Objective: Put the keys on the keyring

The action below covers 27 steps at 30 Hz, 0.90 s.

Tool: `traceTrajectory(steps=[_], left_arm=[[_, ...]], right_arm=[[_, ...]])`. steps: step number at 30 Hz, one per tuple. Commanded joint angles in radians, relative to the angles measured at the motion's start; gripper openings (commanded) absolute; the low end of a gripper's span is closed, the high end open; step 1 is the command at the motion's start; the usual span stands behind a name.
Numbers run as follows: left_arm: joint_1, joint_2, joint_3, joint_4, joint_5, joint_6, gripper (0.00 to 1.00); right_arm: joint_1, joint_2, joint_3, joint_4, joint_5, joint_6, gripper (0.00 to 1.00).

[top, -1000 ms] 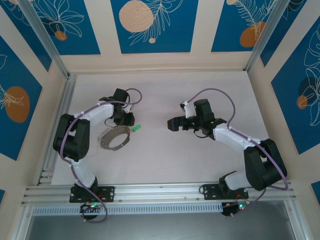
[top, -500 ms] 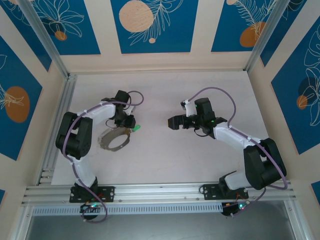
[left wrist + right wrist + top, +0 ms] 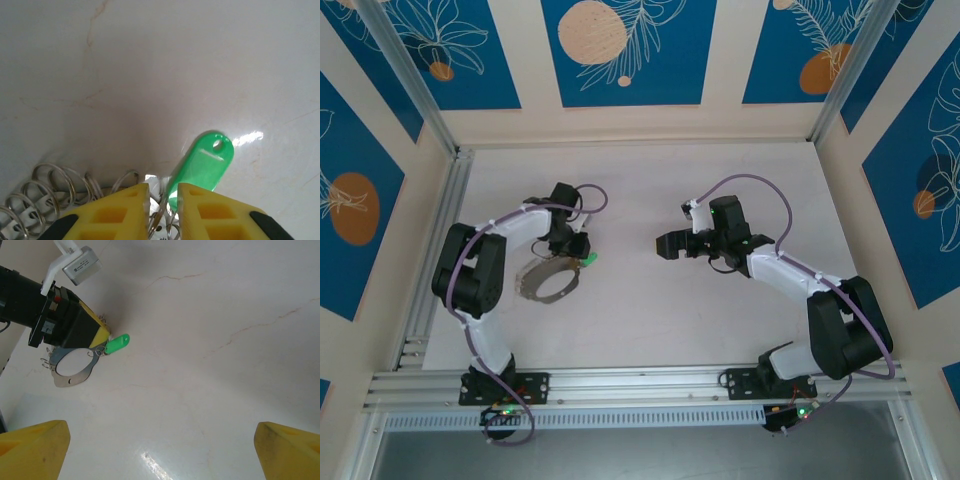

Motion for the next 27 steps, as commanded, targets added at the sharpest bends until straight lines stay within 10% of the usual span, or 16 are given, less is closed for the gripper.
traceTrajectory(steps=[1, 27], left_arm=[[-0.011, -0.048, -0.029, -0.046, 0.016, 0.022, 0.2], [-0.013, -0.046, -0.052, -0.007, -0.027, 0.024, 0.09]], right_arm=[[-0.005, -0.015, 0.029, 0.0, -0.029, -0.015, 0.95], [-0.012, -0.084, 0.005, -0.008, -0.018, -0.02, 0.95]])
